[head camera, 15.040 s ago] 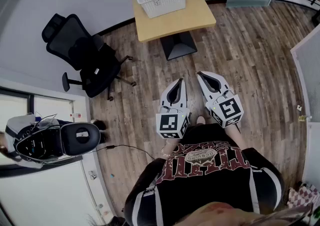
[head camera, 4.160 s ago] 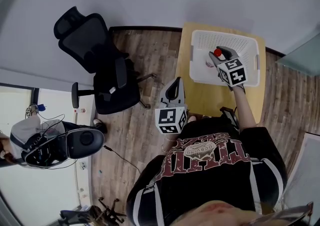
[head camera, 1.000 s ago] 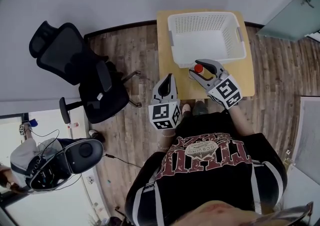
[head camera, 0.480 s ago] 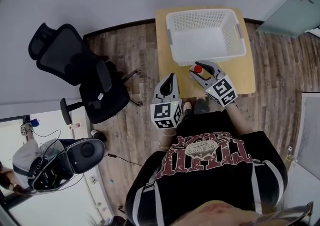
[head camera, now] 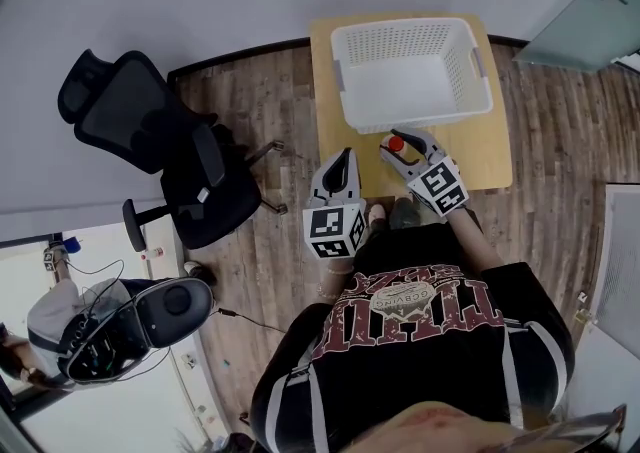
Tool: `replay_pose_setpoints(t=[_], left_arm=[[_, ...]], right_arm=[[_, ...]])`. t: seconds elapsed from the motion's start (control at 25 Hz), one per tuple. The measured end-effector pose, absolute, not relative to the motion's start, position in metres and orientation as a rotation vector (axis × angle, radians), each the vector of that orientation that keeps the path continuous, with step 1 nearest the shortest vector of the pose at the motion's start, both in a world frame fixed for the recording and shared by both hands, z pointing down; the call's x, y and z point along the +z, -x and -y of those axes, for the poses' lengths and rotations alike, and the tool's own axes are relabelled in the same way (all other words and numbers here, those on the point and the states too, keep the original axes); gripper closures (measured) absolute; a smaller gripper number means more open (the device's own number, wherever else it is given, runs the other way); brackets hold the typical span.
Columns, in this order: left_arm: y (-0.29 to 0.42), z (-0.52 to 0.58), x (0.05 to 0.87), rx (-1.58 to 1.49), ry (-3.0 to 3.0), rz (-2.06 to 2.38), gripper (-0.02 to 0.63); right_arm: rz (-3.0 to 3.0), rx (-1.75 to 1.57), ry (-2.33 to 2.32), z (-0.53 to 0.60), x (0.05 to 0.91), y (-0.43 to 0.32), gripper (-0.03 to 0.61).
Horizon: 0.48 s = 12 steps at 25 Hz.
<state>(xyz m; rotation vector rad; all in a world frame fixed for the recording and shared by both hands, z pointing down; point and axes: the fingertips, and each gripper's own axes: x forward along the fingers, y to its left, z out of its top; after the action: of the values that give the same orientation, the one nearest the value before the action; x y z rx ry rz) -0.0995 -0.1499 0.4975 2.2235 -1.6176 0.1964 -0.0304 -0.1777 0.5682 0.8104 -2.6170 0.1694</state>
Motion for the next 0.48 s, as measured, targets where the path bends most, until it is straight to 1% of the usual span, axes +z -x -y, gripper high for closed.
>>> replay_pose_setpoints(t=[0.48], left_arm=[[0.0923, 0.1551, 0.5011, 0.220, -2.229, 1.594, 0.586]], right_arm=[[2.640, 0.170, -0.790, 0.1693, 0.5759, 0.0299, 0.413]])
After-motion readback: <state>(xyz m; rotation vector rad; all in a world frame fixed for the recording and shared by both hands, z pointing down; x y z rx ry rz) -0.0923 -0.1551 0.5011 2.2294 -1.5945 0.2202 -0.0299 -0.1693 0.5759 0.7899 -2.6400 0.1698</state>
